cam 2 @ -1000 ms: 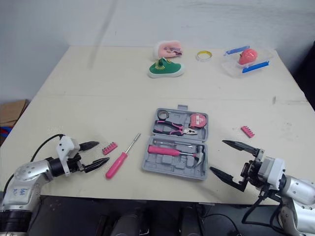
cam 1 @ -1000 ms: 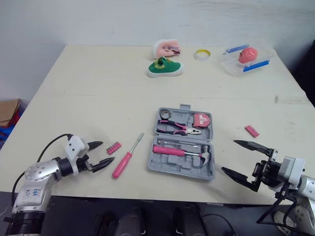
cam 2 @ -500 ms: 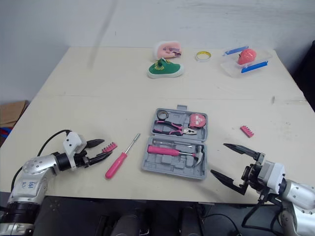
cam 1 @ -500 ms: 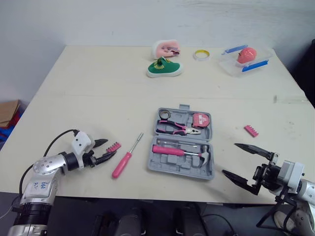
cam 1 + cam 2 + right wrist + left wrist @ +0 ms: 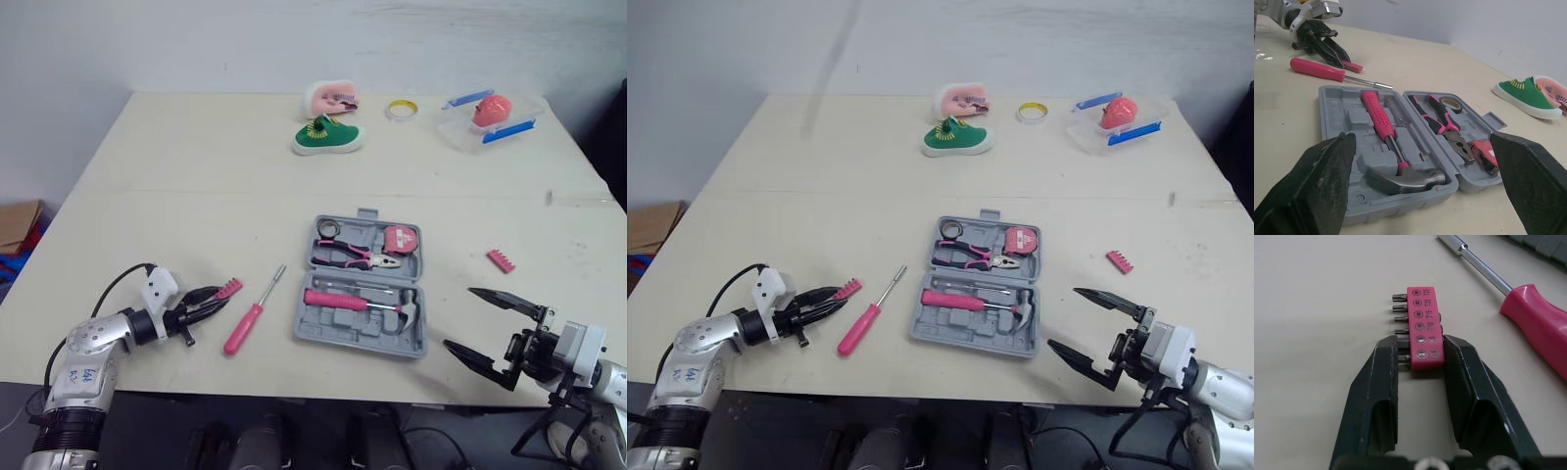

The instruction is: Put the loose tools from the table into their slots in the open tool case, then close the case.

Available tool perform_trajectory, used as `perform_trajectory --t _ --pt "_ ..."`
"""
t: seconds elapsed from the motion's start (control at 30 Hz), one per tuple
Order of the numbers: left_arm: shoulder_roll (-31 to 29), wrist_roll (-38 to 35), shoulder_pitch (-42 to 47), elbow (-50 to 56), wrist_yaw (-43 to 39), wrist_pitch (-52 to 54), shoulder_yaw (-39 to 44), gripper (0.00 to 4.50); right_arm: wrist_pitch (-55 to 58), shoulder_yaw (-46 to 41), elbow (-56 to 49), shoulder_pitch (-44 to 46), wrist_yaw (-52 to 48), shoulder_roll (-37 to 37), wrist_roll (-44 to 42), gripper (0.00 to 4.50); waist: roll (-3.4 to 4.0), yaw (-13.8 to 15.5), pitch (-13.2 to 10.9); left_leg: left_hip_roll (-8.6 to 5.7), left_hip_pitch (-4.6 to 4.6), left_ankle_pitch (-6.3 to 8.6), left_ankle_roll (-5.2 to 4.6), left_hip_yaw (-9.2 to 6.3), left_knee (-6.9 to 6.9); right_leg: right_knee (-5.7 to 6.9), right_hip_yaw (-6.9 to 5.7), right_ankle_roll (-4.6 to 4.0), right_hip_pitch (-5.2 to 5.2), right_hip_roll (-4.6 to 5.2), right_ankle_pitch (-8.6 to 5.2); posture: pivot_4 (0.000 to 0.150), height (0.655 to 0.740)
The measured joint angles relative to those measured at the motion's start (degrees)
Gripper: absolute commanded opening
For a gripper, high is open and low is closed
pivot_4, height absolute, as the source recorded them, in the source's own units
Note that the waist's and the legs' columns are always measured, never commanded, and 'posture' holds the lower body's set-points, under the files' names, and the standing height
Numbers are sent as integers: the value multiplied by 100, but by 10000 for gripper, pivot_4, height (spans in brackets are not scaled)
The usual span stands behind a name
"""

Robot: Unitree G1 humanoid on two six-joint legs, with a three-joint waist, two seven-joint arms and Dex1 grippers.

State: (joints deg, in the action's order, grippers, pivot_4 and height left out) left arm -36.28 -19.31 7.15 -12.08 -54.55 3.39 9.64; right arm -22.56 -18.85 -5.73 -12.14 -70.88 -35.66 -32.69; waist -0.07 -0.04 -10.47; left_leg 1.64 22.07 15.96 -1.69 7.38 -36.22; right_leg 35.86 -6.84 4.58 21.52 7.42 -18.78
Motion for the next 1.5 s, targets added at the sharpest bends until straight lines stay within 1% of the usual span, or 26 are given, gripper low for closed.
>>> perform_trajectory --t 0.13,0.17,0.23,0.33,0.43,0.6,0.77,0.87,1.03,1.27,1.4,1.5 --pt "-9 -185 -4 75 -85 51 139 6722 0 -2 49 -12 -8 -9 0 45000 -12 -5 -7 1 5 -1 -1 -1 0 -2 -2 0 2 -1 0 1500 7400" --pt "-68 -310 -14 275 -219 104 147 6722 0 -2 53 -36 -15 -9 0 45000 -23 -3 -14 1 7 -3 -2 -2 0 -1 -2 0 3 0 0 1500 7400" --pt "-235 -466 16 729 -482 143 143 6722 -1 -2 56 -70 -40 -11 -1 45000 -36 -3 -21 1 8 -6 6 -3 -1 -2 -3 0 2 0 0 1500 7400" --pt "-721 -496 326 1247 -989 167 -10 6722 -5 -13 113 -68 -88 -18 -4 45000 -40 14 -23 -4 8 3 21 -4 -2 -1 -4 0 1 2 1 1500 7400" --pt "-893 -498 802 1592 -1259 473 -373 6722 -4 -43 169 -71 -133 -47 -16 45000 -38 17 -24 -5 8 0 19 -3 -2 -1 -2 1 0 1 1 1500 7400" --pt "-980 -234 1666 2062 -1571 1023 -1351 6722 0 -138 187 -125 -293 -203 -44 45000 -40 12 -25 -5 10 -26 16 2 -1 -3 -2 1 1 -8 1 1500 7400" --pt "-906 308 2204 2166 -1613 1473 -2197 6722 4 -145 187 -215 -348 -203 -48 45000 -43 1 -27 2 8 -27 16 10 -8 2 9 1 3 -21 1 1500 7400" --pt "-776 583 2455 2247 -1566 1653 -2540 6722 7 -144 164 -236 -353 -201 -60 45000 -49 17 -30 1 9 -27 15 8 -11 2 11 1 3 -21 1 1500 7400" --pt "-736 1041 2881 2254 -1631 1952 -3089 6722 77 -141 67 -301 -352 -195 -118 45000 -52 24 -32 1 10 -26 15 7 -13 2 12 1 3 -21 1 1500 7400" --pt "-363 1482 3026 2254 -1418 2279 -3477 6722 631 -117 -383 -470 -263 -195 -269 45000 -55 26 -34 3 13 -25 12 3 -27 7 12 1 2 -19 1 1500 7400" --pt "-326 1786 3122 2192 -1365 2274 -3616 6722 739 -117 -534 -484 -189 -195 -266 45000 -55 43 -34 3 14 -24 11 3 -27 6 11 1 2 -19 1 1500 7400" --pt "-247 1876 3158 2072 -1366 2299 -3672 6722 790 -117 -617 -503 -110 -195 -263 45000 -55 69 -34 2 14 -24 10 3 -29 7 11 1 2 -19 1 1500 7400"
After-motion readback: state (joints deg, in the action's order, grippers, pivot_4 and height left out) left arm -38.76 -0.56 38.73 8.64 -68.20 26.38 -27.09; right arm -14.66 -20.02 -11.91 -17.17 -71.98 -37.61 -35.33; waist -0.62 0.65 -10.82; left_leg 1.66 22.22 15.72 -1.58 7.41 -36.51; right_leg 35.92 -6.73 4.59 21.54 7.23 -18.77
